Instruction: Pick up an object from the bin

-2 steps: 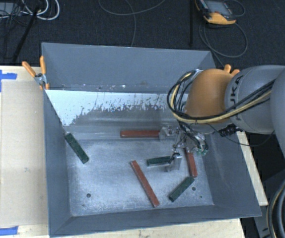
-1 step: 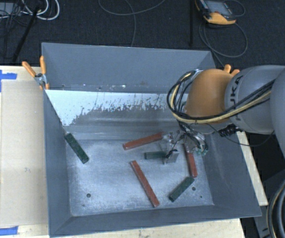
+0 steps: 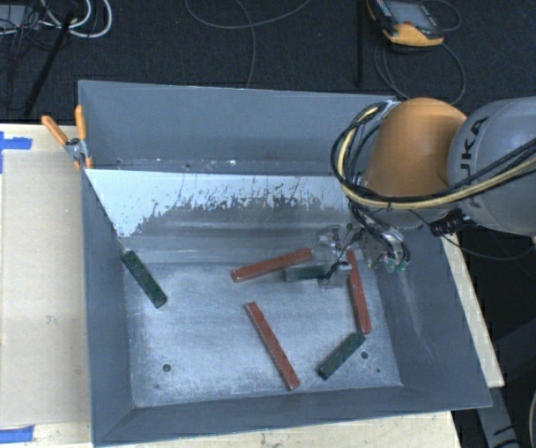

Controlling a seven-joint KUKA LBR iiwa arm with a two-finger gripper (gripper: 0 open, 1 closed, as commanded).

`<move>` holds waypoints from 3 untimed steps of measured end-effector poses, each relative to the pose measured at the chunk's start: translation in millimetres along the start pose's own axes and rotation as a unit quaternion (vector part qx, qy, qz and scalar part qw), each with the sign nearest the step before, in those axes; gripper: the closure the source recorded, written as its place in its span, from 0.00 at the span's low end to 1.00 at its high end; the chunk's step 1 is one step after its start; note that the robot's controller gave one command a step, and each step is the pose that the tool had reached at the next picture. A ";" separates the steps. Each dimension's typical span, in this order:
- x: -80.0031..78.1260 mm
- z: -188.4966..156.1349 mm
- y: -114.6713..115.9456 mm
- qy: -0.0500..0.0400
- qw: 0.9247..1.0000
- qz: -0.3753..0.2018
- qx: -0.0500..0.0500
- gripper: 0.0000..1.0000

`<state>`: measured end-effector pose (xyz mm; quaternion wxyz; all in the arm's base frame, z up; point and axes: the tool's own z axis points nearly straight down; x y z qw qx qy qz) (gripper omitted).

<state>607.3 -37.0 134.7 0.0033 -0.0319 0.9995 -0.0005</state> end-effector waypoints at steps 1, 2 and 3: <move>-0.7 -8.3 0.1 0.002 1.000 0.000 0.000 1.00; -1.7 -34.3 0.2 0.002 1.000 0.000 0.000 1.00; -2.6 -52.2 0.2 0.002 1.000 0.000 0.000 1.00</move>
Offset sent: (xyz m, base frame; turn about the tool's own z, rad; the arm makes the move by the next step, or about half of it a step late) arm 0.0000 0.0000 0.0082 0.0000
